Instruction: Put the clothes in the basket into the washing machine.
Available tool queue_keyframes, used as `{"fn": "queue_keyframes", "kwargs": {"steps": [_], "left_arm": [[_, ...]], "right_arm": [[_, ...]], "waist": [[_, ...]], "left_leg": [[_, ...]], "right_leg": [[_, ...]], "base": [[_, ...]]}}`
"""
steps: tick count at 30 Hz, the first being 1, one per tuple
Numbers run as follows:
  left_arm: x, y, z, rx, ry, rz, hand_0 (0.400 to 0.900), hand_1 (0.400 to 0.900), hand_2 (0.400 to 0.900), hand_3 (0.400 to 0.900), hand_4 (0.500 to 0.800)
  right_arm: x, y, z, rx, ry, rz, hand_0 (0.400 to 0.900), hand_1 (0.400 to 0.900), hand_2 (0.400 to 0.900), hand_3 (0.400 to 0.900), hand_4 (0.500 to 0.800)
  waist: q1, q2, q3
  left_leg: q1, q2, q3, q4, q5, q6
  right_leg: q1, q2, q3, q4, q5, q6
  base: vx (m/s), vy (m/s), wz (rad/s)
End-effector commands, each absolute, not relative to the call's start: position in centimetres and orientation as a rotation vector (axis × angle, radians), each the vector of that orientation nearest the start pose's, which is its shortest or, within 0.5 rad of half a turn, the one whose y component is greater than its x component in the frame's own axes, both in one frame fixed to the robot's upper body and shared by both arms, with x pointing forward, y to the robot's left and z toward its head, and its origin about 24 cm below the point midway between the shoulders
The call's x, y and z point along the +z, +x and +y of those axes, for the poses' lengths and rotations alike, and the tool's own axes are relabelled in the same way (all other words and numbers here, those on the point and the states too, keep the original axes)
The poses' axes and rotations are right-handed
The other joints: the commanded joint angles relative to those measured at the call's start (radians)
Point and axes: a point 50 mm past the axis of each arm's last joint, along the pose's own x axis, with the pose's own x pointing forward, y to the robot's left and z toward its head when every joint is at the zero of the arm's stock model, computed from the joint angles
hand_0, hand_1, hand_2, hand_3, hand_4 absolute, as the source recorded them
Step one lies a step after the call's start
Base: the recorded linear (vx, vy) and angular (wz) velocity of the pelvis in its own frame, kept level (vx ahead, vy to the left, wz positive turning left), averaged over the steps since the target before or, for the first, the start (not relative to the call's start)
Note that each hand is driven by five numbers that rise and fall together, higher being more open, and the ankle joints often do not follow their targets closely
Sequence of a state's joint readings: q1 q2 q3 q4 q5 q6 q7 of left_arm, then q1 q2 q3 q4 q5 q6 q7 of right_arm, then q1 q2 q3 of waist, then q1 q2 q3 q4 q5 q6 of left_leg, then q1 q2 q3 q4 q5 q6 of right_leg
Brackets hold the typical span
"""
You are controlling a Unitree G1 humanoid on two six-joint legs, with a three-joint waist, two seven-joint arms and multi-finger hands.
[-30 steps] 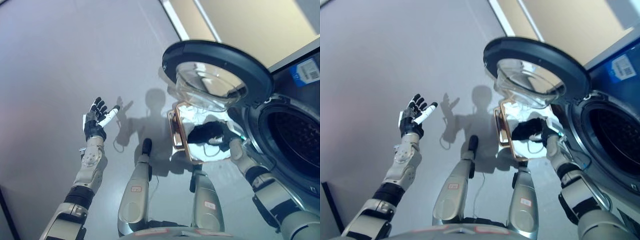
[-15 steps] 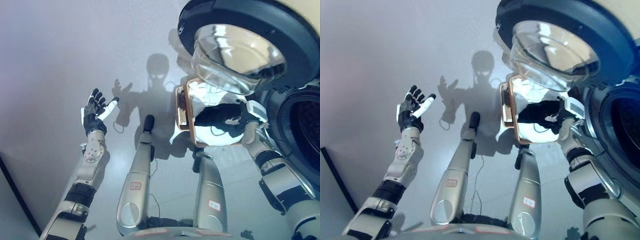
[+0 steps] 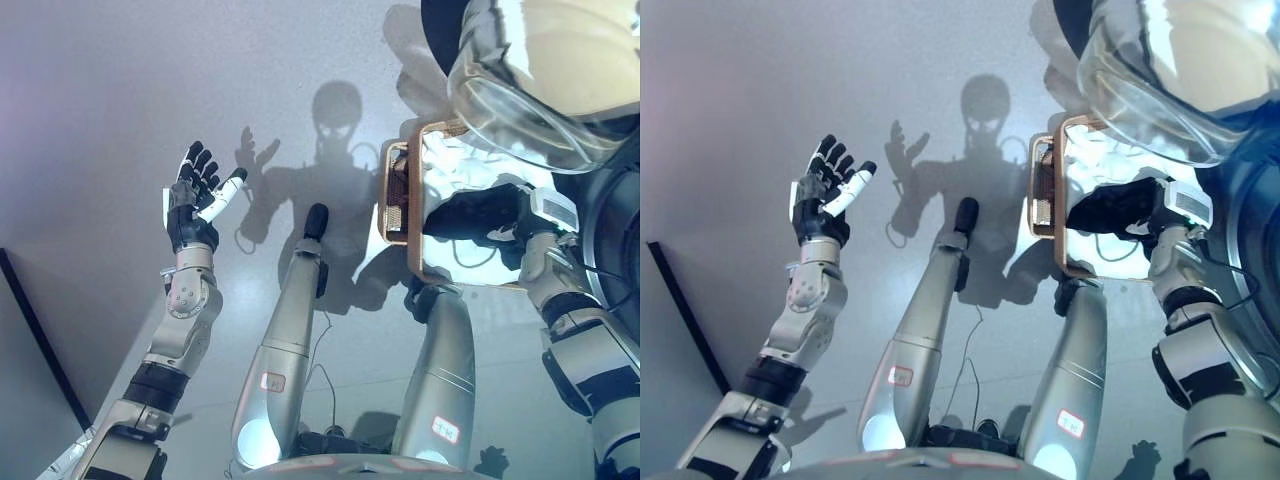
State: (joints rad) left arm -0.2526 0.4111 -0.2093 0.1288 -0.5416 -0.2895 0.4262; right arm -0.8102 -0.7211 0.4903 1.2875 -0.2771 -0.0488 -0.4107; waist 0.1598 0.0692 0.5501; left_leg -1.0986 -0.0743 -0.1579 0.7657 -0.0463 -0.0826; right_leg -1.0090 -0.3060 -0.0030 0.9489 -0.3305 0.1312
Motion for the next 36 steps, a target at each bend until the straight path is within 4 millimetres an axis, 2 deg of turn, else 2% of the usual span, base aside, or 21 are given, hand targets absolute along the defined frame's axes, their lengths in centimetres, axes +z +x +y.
{"fn": "queue_keyframes", "kwargs": {"steps": [1,2,3,4,5,12,16,17,18,21,23,25,26,27,30,31,33,35,36], "left_arm": [[12.8,28.3,19.6,0.226,-0.223,-0.458,0.900,0.900,0.900,0.900,0.800],[12.8,28.2,19.5,0.223,-0.223,-0.460,0.900,0.900,0.900,0.900,0.800],[12.6,28.2,19.4,0.221,-0.225,-0.453,0.900,0.900,0.900,0.900,0.800],[12.5,28.2,19.3,0.219,-0.228,-0.449,0.900,0.900,0.900,0.900,0.800],[12.3,28.3,19.2,0.218,-0.230,-0.437,0.900,0.900,0.900,0.900,0.800],[12.2,28.6,19.4,0.231,-0.235,-0.436,0.900,0.900,0.900,0.900,0.800],[12.0,29.2,19.8,0.254,-0.225,-0.421,0.900,0.900,0.900,0.900,0.800],[11.5,29.5,19.8,0.264,-0.229,-0.399,0.900,0.900,0.900,0.900,0.800],[11.5,29.8,20.0,0.269,-0.223,-0.395,0.900,0.900,0.900,0.900,0.800],[10.8,30.1,20.5,0.300,-0.221,-0.362,0.900,0.900,0.900,0.900,0.800],[9.6,30.5,21.2,0.342,-0.205,-0.307,0.900,0.900,0.900,0.900,0.800],[9.0,30.5,21.7,0.366,-0.203,-0.278,0.900,0.900,0.900,0.900,0.800],[8.2,30.7,22.2,0.390,-0.183,-0.244,0.900,0.900,0.900,0.900,0.800],[8.2,30.7,22.2,0.390,-0.183,-0.244,0.900,0.900,0.900,0.900,0.800],[7.1,30.6,22.7,0.420,-0.184,-0.199,0.900,0.900,0.900,0.900,0.800],[7.1,30.6,22.7,0.420,-0.184,-0.199,0.900,0.900,0.900,0.900,0.800],[6.4,30.5,23.1,0.440,-0.184,-0.168,0.900,0.900,0.900,0.900,0.800],[6.0,30.2,23.7,0.465,-0.189,-0.155,0.900,0.900,0.900,0.900,0.800],[6.0,30.2,23.7,0.464,-0.189,-0.155,0.900,0.900,0.900,0.900,0.800]], "right_arm": [[10.0,32.3,-37.4,-0.529,-1.323,0.341,0.900,0.900,0.900,0.900,0.800],[10.2,32.4,-37.4,-0.530,-1.322,0.335,0.900,0.900,0.900,0.900,0.800],[10.2,32.5,-37.3,-0.529,-1.322,0.333,0.841,0.841,0.841,0.841,0.765],[10.2,32.5,-37.2,-0.529,-1.321,0.333,0.608,0.608,0.608,0.608,0.625],[10.0,32.5,-37.2,-0.529,-1.320,0.337,0.400,0.400,0.400,0.400,0.500],[9.0,33.0,-35.8,-0.510,-1.285,0.318,0.400,0.400,0.400,0.400,0.500],[7.9,33.2,-34.7,-0.488,-1.238,0.320,0.400,0.400,0.400,0.400,0.500],[7.2,33.1,-34.4,-0.477,-1.222,0.332,0.400,0.400,0.400,0.400,0.500],[7.2,33.0,-34.4,-0.482,-1.210,0.337,0.400,0.400,0.400,0.400,0.500],[6.2,33.0,-33.6,-0.470,-1.157,0.343,0.400,0.400,0.400,0.400,0.500],[4.5,32.5,-32.6,-0.447,-1.093,0.365,0.400,0.400,0.400,0.400,0.500],[3.9,32.5,-31.9,-0.436,-1.052,0.362,0.400,0.400,0.400,0.400,0.500],[2.7,32.0,-31.4,-0.432,-0.994,0.385,0.400,0.400,0.400,0.400,0.500],[2.7,32.0,-31.4,-0.433,-0.994,0.385,0.400,0.400,0.400,0.400,0.500],[0.6,30.8,-30.7,-0.489,-0.779,0.435,0.400,0.400,0.400,0.400,0.500],[0.6,30.8,-30.8,-0.489,-0.779,0.435,0.400,0.400,0.400,0.400,0.500],[-0.5,30.0,-30.7,-0.543,-0.618,0.453,0.400,0.400,0.400,0.400,0.500],[-1.5,29.2,-30.2,-0.649,-0.289,0.432,0.400,0.400,0.400,0.400,0.500],[-1.5,29.2,-30.2,-0.650,-0.289,0.432,0.400,0.400,0.400,0.400,0.500]], "waist": [[-0.001,0.047,-0.030],[-0.001,0.047,-0.030],[0.000,0.047,-0.030],[0.000,0.048,-0.030],[0.001,0.048,-0.030],[-0.009,0.043,-0.030],[-0.021,0.035,-0.030],[-0.025,0.033,-0.030],[-0.025,0.036,-0.030],[-0.034,0.030,-0.030],[-0.050,0.018,-0.032],[-0.057,0.013,-0.034],[-0.065,0.007,-0.044],[-0.065,0.007,-0.042],[-0.080,0.004,-0.067],[-0.079,0.005,-0.069],[-0.090,-0.001,-0.082],[-0.110,-0.008,-0.101],[-0.109,-0.007,-0.102]], "left_leg": [[-0.081,0.029,-0.063,0.115,-0.072,-0.042],[-0.089,0.028,-0.062,0.126,-0.077,-0.041],[-0.095,0.027,-0.060,0.134,-0.081,-0.040],[-0.099,0.025,-0.060,0.138,-0.081,-0.040],[-0.099,0.024,-0.058,0.139,-0.082,-0.040],[-0.035,0.044,-0.050,0.081,-0.068,-0.035],[0.070,0.068,-0.043,-0.018,-0.042,-0.037],[0.106,0.076,-0.038,-0.056,-0.029,-0.040],[0.117,0.077,-0.040,-0.092,0.014,-0.038],[0.182,0.090,-0.037,-0.156,0.039,-0.045],[0.269,0.104,-0.031,-0.236,0.068,-0.055],[0.302,0.110,-0.027,-0.266,0.082,-0.059],[0.350,0.121,-0.021,-0.313,0.097,-0.065],[0.352,0.121,-0.022,-0.314,0.097,-0.065],[0.449,0.145,-0.004,-0.411,0.127,-0.073],[0.448,0.146,-0.004,-0.417,0.132,-0.073],[0.491,0.157,0.006,-0.454,0.143,-0.076],[0.538,0.170,0.021,-0.488,0.143,-0.079],[0.537,0.170,0.022,-0.493,0.149,-0.078]], "right_leg": [[0.015,-0.024,0.060,0.069,0.031,0.015],[0.007,-0.026,0.062,0.081,0.025,0.013],[0.003,-0.029,0.064,0.089,0.020,0.010],[-0.001,-0.030,0.066,0.094,0.019,0.010],[0.000,-0.032,0.066,0.093,0.018,0.009],[0.051,-0.025,0.053,0.042,0.029,0.011],[0.151,-0.020,0.032,-0.062,0.057,0.011],[0.190,-0.019,0.027,-0.104,0.071,0.013],[0.197,-0.015,0.023,-0.139,0.111,0.011],[0.273,-0.008,0.008,-0.215,0.140,0.016],[0.371,0.004,-0.008,-0.321,0.178,0.026],[0.407,0.008,-0.013,-0.363,0.196,0.029],[0.458,0.015,-0.024,-0.426,0.217,0.037],[0.461,0.015,-0.025,-0.428,0.218,0.037],[0.558,0.022,-0.035,-0.555,0.270,0.049],[0.557,0.023,-0.036,-0.560,0.275,0.049],[0.598,0.025,-0.037,-0.612,0.295,0.053],[0.640,0.026,-0.036,-0.666,0.314,0.061],[0.639,0.027,-0.036,-0.671,0.320,0.061]], "base": [[0.00,0.000,0.00],[0.00,0.000,0.00],[0.00,0.000,0.00],[0.00,0.000,0.00],[0.00,0.000,0.00],[0.02,-0.002,-0.06],[0.04,-0.017,-0.12],[-0.04,0.016,-0.17],[-0.04,-0.001,-0.14],[0.00,-0.015,-0.09],[0.05,-0.030,-0.21],[0.04,-0.024,-0.19],[0.04,-0.021,-0.21],[0.05,-0.022,-0.21],[0.04,-0.010,-0.21],[0.02,-0.012,-0.12],[0.04,-0.032,-0.14],[0.04,-0.031,-0.21],[0.01,0.001,-0.17]]}}
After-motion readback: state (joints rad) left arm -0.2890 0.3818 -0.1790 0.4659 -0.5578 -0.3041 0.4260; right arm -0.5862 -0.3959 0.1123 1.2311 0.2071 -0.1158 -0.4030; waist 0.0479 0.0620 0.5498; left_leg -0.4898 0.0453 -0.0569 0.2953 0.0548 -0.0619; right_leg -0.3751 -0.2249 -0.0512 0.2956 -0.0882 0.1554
